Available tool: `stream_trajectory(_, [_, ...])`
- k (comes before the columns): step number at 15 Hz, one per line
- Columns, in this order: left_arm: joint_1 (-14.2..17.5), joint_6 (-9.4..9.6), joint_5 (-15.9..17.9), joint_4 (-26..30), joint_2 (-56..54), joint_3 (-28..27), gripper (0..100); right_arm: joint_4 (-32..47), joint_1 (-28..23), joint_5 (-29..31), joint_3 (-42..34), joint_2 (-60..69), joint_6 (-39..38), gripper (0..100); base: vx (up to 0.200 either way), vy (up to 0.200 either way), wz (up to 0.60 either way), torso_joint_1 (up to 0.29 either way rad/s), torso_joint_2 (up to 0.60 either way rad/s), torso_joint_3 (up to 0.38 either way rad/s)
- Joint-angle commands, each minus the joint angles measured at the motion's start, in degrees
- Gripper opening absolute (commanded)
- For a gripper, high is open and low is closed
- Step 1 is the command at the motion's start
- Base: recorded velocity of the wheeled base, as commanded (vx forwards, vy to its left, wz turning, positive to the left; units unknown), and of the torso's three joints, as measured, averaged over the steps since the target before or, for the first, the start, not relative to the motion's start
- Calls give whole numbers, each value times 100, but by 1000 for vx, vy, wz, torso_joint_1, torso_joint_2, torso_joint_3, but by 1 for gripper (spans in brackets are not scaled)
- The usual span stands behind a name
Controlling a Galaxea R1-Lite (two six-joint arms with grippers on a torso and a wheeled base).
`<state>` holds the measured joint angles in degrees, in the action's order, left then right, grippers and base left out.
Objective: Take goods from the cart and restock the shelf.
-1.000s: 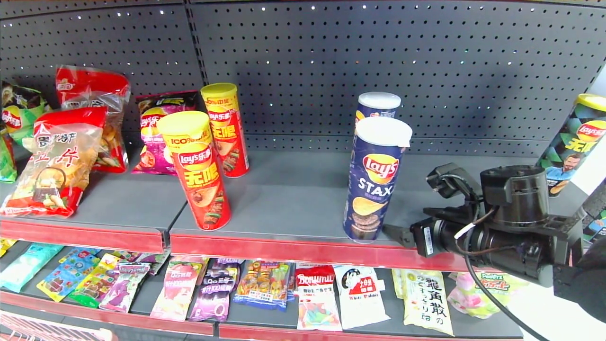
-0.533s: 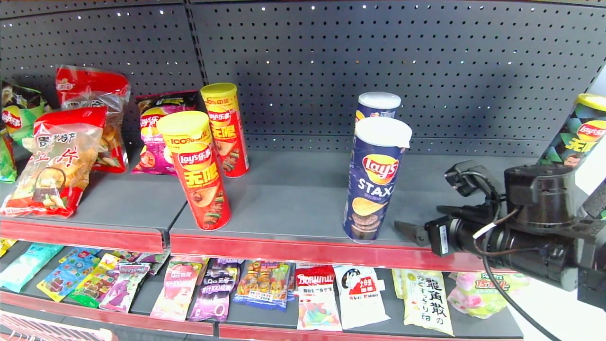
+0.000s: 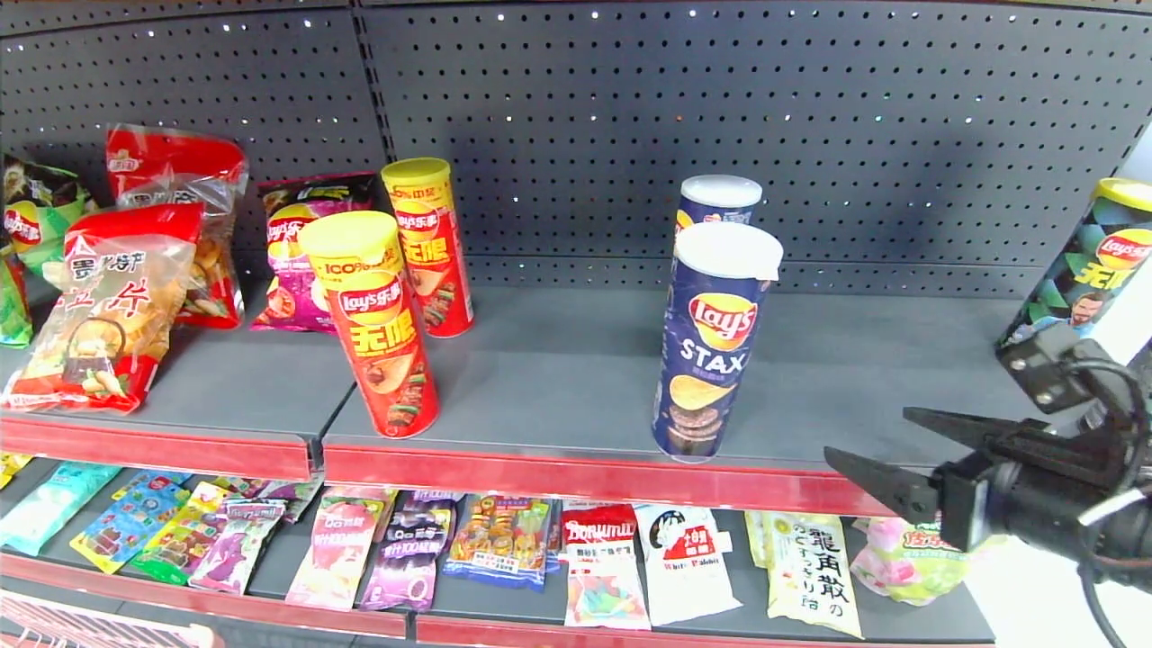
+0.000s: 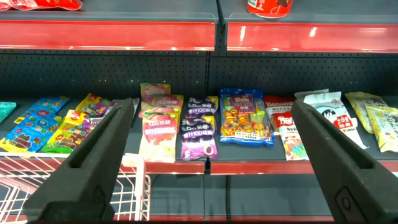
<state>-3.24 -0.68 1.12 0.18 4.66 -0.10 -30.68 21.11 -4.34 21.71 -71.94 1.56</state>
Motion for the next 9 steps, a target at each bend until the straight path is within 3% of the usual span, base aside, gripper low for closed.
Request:
stream_trajectory(1, [-1,-2,2,-1,9,1,100,186,-811,-805,-747,1674,468,100,0,0,0,0,0,0])
stream_trajectory(6, [-1,-2,2,-1,9,1,100,423,-1312,-788,-2171,4328,556,100,0,0,0,0,0,0])
stream_trajectory(9, [-1,-2,2,-1,9,1,100,2181,-1575,-726,-2013,5858,573,100,0,0,0,0,0,0])
